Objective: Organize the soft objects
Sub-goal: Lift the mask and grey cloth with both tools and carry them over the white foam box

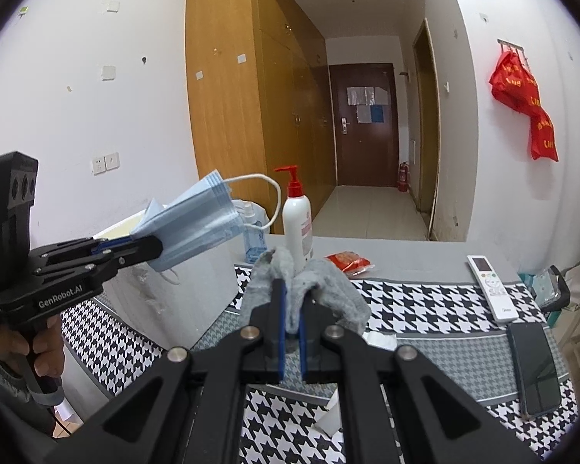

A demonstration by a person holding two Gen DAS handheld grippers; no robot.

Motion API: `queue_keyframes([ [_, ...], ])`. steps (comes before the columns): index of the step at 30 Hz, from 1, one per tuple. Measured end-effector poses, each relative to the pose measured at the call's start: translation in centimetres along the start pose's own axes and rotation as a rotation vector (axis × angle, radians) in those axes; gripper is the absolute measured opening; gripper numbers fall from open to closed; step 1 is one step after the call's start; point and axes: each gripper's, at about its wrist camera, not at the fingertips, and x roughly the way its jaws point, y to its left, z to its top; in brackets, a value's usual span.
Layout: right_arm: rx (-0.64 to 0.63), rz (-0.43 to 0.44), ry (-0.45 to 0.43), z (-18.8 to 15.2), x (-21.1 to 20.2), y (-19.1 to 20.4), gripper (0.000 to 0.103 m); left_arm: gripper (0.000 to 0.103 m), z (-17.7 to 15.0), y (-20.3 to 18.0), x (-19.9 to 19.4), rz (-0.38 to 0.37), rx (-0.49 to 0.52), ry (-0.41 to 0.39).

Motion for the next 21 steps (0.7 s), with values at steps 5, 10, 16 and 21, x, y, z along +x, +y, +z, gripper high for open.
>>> queue_keyframes([
  [5, -0.016, 0.003, -0.01, 0.5, 0.0, 0.5, 0.008, 0.014, 0.1, 0.4, -0.3, 0.01, 0.0, -0.012],
  [10, -0.027, 0.009, -0.018, 0.9, 0.1, 1.0, 0.008, 0.014, 0.3, 0.7, -0.8, 0.022, 0.0, -0.026],
  [16, -0.037, 0.019, -0.032, 1.5, 0.4, 1.5, 0.008, 0.014, 0.7, 0.9, -1.5, 0.033, 0.008, -0.048],
  [21, -0.044, 0.031, -0.051, 2.1, 0.4, 1.9, 0.008, 0.014, 1.1, 1.4, -2.0, 0.039, 0.006, -0.059],
])
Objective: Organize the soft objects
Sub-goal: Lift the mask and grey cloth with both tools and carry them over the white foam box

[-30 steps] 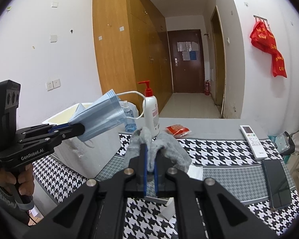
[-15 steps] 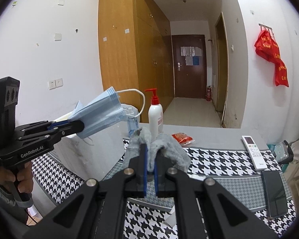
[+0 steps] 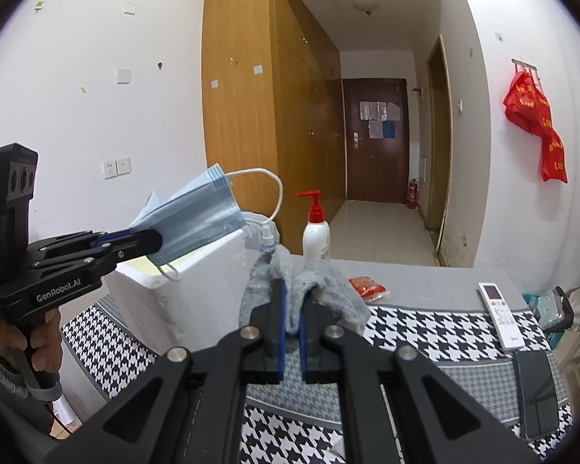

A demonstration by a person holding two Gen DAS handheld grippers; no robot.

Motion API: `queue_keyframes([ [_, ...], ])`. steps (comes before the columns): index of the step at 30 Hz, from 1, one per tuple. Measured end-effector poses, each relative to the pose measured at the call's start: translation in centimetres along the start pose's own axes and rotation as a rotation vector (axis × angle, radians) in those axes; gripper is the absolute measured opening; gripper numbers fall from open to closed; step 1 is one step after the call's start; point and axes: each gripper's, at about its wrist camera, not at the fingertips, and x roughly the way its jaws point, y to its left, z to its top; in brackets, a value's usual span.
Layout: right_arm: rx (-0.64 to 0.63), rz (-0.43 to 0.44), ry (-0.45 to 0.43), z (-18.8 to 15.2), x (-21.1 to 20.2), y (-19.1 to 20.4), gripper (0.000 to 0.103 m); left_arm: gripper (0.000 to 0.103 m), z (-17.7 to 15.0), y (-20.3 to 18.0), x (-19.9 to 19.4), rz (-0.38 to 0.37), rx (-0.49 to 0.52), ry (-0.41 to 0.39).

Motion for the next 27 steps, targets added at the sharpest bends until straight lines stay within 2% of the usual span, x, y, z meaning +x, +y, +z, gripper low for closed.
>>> queue_keyframes([
  [14, -0.02, 0.013, -0.017, 1.5, 1.0, 0.8, 0.008, 0.014, 1.0, 1.2, -1.0, 0.04, 0.001, -0.035],
  [27, -0.051, 0.065, -0.029, 2.5, 2.1, 2.8, 0.008, 0.014, 1.4, 3.6, -1.6, 0.106, -0.023, -0.037],
])
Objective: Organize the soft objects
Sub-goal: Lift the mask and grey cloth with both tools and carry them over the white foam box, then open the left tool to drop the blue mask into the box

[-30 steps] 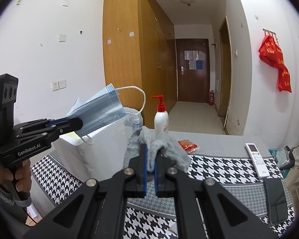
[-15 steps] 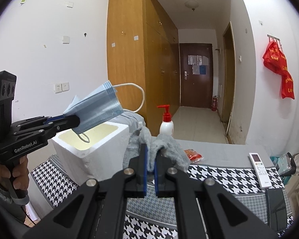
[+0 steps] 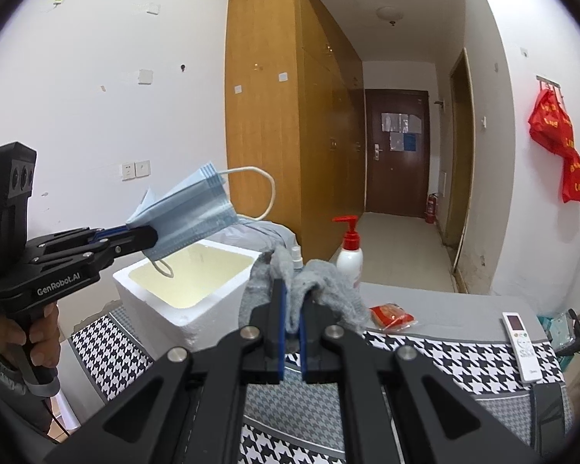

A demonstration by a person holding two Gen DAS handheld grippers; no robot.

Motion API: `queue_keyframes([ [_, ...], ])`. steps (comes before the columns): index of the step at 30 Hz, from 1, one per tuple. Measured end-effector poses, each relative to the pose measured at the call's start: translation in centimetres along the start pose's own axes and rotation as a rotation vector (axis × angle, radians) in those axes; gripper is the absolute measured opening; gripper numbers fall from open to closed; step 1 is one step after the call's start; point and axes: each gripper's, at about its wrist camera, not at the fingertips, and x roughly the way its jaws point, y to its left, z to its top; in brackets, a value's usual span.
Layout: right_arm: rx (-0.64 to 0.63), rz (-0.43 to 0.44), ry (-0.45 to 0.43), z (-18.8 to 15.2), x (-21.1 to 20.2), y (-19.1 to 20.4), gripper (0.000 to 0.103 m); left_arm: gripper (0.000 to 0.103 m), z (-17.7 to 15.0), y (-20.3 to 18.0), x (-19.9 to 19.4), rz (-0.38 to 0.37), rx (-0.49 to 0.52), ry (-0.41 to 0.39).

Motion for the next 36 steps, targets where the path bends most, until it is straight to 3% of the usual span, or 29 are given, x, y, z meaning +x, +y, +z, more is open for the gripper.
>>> queue_keyframes([
  [22, -0.043, 0.096, -0.025, 1.4, 1.9, 3.1, 0.008, 0.014, -0.1, 3.4, -1.4, 0.11, -0.033, -0.002],
  [36, -0.06, 0.104, -0.017, 1.7, 3.1, 3.6, 0.008, 0.014, -0.7, 4.7, 1.6, 0.126, -0.046, 0.062],
])
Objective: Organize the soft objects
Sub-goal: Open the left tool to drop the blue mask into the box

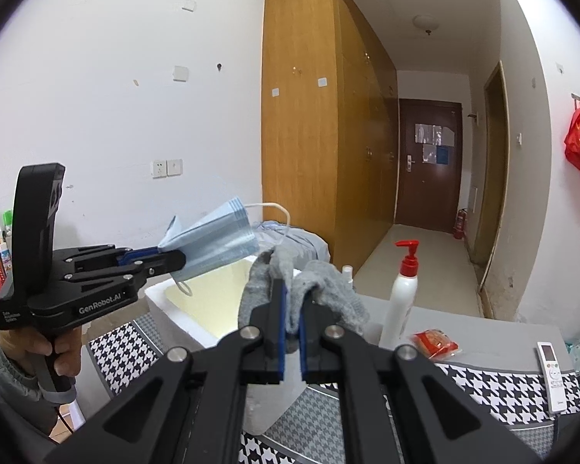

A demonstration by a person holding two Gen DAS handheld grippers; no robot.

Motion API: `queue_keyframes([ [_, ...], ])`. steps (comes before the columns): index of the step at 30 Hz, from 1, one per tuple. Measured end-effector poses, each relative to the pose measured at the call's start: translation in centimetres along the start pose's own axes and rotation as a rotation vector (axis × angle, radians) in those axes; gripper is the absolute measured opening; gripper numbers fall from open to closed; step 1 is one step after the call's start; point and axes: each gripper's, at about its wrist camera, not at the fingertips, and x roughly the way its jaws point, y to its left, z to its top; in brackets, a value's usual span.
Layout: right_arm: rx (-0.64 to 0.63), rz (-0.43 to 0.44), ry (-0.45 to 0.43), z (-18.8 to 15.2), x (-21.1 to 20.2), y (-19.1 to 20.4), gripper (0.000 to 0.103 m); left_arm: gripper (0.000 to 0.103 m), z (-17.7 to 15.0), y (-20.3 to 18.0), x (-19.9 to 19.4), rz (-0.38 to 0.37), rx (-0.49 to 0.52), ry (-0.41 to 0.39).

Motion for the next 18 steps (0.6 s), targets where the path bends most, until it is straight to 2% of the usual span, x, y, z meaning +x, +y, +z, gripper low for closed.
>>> queue_keyframes([
  [11, 0.016, -0.021, 0.016, 0.0, 0.7, -0.5, 0.008, 0.017, -0.2, 0.1, 3.1, 0.004, -0.006, 0.061],
  [14, 0.014, -0.025, 0.023, 0.0, 0.8, -0.3, 0.008, 0.032, -0.4, 0.2, 3.5, 0.007, -0.01, 0.076],
  [16, 0.017, -0.029, 0.025, 0.0, 0.9, -0.3, 0.008, 0.057, -0.5, 0.4, 3.4, 0.008, -0.02, 0.075],
  [18, 0.02, -0.034, 0.026, 0.2, 1.0, -0.2, 0.008, 0.069, -0.4, 0.6, 3.2, 0.006, -0.026, 0.062],
])
